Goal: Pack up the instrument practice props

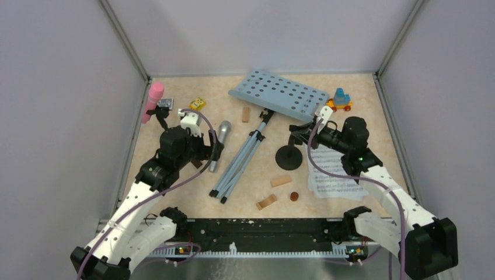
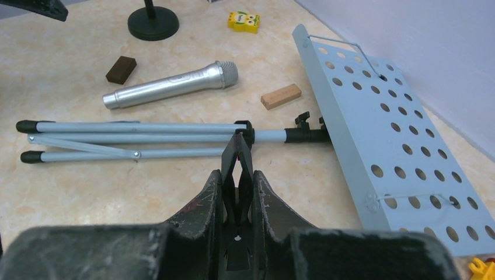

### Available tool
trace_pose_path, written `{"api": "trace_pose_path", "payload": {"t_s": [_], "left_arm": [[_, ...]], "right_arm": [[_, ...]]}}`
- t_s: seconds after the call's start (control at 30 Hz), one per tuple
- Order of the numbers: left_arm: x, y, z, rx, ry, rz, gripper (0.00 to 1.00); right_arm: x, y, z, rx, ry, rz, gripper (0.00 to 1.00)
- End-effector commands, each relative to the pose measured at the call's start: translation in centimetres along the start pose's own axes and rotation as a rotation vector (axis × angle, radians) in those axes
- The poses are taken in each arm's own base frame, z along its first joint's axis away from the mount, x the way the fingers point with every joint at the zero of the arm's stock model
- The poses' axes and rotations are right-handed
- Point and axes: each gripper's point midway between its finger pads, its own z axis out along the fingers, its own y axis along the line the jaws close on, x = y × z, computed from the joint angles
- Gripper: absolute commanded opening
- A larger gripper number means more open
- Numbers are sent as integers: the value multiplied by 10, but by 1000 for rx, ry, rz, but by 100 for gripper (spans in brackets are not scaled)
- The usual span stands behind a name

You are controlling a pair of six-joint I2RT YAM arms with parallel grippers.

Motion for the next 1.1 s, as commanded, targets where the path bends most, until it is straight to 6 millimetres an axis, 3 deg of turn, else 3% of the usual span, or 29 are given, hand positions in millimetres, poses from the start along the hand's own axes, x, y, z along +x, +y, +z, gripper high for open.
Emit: {"api": "trace_pose_path", "payload": {"t_s": [0.0,0.23,0.5,0.67,0.9,0.93,1.07], "left_arm": [[-12,6,-8,-49,-39,-24,99],[-11,18,-17,-114,-47,-25,99],[-5,25,-19,-159,-44,-62,99],[0,32,-19,-200,-31,-77,99],[7,38,-18,-233,-17,-96,99],[8,39,-18,-235,-18,-99,99],[8,44,-18,-273,-21,-123,99]], "right_arm": [[-57,-21,19,83,-129,-116,0],[-65,-45,37,179,-172,-95,0],[-25,-40,54,109,-70,-57,0],[-12,-38,54,105,-39,-54,26],[-32,-42,49,125,-62,-78,54],[-36,-42,48,127,-69,-79,62],[-55,-42,41,142,-95,-79,73]]}}
